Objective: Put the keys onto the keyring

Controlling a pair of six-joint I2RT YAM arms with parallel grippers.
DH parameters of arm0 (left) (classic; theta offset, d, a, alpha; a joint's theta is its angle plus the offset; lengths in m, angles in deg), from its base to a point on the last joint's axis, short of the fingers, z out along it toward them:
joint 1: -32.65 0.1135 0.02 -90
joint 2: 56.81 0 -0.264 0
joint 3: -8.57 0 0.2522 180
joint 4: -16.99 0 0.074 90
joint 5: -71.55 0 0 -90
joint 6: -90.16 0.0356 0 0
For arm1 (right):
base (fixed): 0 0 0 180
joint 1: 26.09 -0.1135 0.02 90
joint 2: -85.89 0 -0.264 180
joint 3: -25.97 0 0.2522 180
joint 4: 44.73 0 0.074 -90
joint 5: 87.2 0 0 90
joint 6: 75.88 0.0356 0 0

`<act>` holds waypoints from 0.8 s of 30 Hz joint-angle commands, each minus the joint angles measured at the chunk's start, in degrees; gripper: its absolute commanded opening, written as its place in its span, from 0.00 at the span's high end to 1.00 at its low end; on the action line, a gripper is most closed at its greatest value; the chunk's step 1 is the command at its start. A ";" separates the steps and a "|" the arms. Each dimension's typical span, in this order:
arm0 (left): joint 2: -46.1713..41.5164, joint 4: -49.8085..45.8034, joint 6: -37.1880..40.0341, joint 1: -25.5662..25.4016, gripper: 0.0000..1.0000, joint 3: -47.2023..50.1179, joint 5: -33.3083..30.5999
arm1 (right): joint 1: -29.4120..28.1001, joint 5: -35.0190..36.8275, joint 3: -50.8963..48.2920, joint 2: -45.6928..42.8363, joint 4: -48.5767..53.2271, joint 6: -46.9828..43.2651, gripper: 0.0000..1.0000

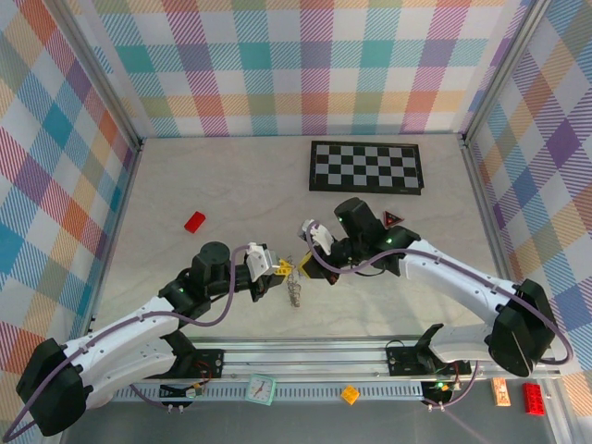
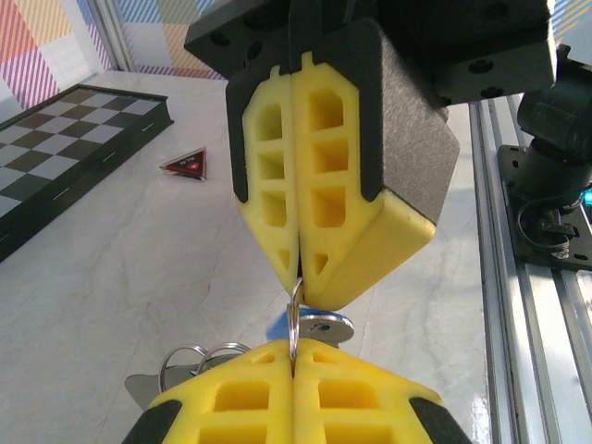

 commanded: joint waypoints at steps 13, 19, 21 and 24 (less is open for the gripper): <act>-2.22 8.05 0.54 -0.32 1.00 1.94 2.26 | 3.60 -7.22 -2.04 2.01 -4.28 5.95 0.75; -2.64 8.49 0.14 -0.39 1.00 2.39 2.18 | 4.02 -8.94 -3.46 -0.58 -4.95 3.25 0.70; -2.59 8.56 0.13 -0.34 1.00 2.43 2.19 | 4.08 -9.71 -3.59 -0.63 -5.33 3.08 0.70; -2.54 8.76 0.05 -0.39 1.00 2.57 2.26 | 4.05 -11.72 -3.78 -0.55 -6.65 3.49 0.70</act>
